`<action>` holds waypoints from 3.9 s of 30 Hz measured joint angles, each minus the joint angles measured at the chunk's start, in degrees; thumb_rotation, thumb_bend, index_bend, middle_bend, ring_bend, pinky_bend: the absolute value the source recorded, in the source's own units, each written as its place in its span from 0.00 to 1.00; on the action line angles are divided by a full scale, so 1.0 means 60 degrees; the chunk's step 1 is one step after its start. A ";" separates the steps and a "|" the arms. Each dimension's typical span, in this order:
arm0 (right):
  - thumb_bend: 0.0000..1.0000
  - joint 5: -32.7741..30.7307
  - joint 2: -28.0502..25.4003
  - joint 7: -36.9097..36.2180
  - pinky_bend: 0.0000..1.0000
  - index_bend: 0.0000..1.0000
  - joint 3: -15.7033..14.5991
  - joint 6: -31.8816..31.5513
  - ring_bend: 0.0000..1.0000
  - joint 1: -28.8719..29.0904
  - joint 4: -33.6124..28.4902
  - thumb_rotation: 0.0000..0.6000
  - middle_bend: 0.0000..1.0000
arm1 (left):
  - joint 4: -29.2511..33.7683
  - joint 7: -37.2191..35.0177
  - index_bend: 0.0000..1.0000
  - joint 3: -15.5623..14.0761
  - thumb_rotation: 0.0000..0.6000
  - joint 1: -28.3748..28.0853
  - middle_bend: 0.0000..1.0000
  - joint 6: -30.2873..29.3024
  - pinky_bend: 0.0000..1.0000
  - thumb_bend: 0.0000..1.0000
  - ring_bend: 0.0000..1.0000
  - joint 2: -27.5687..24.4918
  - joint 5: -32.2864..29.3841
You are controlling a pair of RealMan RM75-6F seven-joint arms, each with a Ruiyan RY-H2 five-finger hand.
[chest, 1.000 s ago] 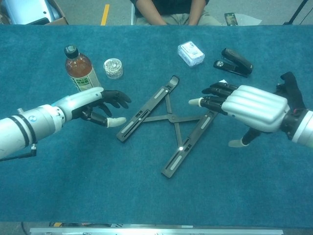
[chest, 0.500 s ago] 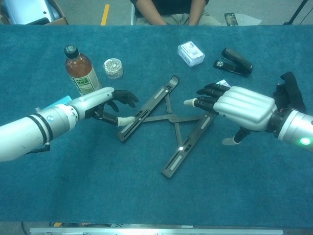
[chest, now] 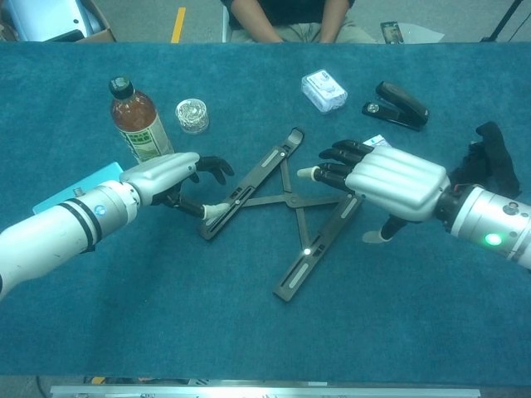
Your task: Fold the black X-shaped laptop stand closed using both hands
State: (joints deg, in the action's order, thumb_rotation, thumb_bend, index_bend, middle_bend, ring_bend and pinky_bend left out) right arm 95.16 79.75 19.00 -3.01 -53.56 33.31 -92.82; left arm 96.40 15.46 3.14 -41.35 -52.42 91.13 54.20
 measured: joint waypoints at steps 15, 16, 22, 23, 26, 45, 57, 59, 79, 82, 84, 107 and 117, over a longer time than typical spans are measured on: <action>0.09 -0.0199 0.0200 -0.0039 0.05 0.00 0.0012 -0.0004 0.00 0.0095 0.0155 1.00 0.16 | -0.0576 0.0467 0.18 -0.0369 0.57 0.0229 0.26 -0.0219 0.19 0.28 0.10 0.0348 0.0546; 0.09 -0.0221 0.0229 -0.0033 0.05 0.00 0.0022 0.0005 0.00 0.0104 0.0173 1.00 0.16 | -0.0549 0.0461 0.18 -0.0373 0.57 0.0240 0.26 -0.0210 0.19 0.28 0.10 0.0356 0.0554; 0.09 -0.0348 0.0476 0.0067 0.05 0.00 0.0099 0.0041 0.00 0.0170 0.0349 1.00 0.16 | -0.0342 0.0420 0.18 -0.0348 0.57 0.0285 0.26 -0.0139 0.19 0.28 0.10 0.0370 0.0595; 0.09 -0.0378 0.0527 0.0095 0.05 0.00 0.0116 0.0049 0.00 0.0183 0.0384 1.00 0.16 | -0.0311 0.0416 0.18 -0.0339 0.57 0.0288 0.26 -0.0129 0.19 0.28 0.10 0.0365 0.0596; 0.11 -0.0434 0.0679 0.0154 0.05 0.00 0.0156 0.0061 0.00 0.0216 0.0472 1.00 0.16 | -0.0226 0.0356 0.18 -0.0284 0.57 0.0297 0.26 -0.0074 0.19 0.28 0.10 0.0354 0.0560; 0.10 -0.0649 0.1435 0.0926 0.05 0.00 0.0071 0.0152 0.00 0.0304 0.1370 1.00 0.15 | -0.0170 0.0261 0.18 -0.0205 0.56 0.0345 0.26 0.0052 0.19 0.28 0.09 0.0409 0.0555; 0.10 -0.0452 0.2117 0.1348 0.05 0.00 0.0112 -0.0484 0.00 0.0136 0.2009 1.00 0.14 | -0.0050 0.0280 0.18 -0.0207 0.56 0.0365 0.26 0.0058 0.19 0.28 0.09 0.0423 0.0615; 0.10 -0.0453 0.2199 0.1365 0.05 0.00 0.0132 -0.0510 0.00 0.0137 0.2065 1.00 0.14 | -0.0038 0.0279 0.18 -0.0208 0.57 0.0370 0.26 0.0060 0.19 0.28 0.09 0.0421 0.0605; 0.10 -0.0553 0.3045 0.1703 0.05 0.00 0.0450 -0.0621 0.00 0.0322 0.2560 1.00 0.14 | 0.0252 0.0249 0.18 -0.0311 0.56 0.0452 0.26 0.0069 0.19 0.28 0.09 0.0306 0.0677; 0.10 -0.0593 0.3174 0.1737 0.05 0.00 0.0494 -0.0620 0.00 0.0352 0.2645 1.00 0.14 | 0.0324 0.0251 0.18 -0.0342 0.57 0.0464 0.26 0.0077 0.19 0.28 0.09 0.0269 0.0707; 0.10 -0.0624 0.3273 0.1768 0.05 0.00 0.0530 -0.0620 0.00 0.0375 0.2709 1.00 0.14 | 0.0370 0.0243 0.18 -0.0357 0.56 0.0474 0.26 0.0077 0.19 0.28 0.09 0.0249 0.0738; 0.10 -0.1101 0.4356 0.2197 0.05 0.00 0.0968 -0.0508 0.00 0.0735 0.3307 1.00 0.14 | 0.0603 0.0149 0.17 -0.0547 0.56 0.0536 0.26 0.0201 0.19 0.28 0.09 0.0127 0.0950; 0.10 -0.1343 0.4681 0.2439 0.05 0.00 0.1181 -0.0489 0.00 0.0888 0.3417 1.00 0.14 | 0.0687 0.0092 0.17 -0.0617 0.56 0.0567 0.26 0.0243 0.19 0.28 0.09 0.0092 0.1043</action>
State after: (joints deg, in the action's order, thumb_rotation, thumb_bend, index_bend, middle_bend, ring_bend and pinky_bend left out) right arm 87.10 107.83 33.64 4.08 -56.50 38.64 -72.32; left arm 100.52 16.01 -0.56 -37.95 -50.96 91.68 60.46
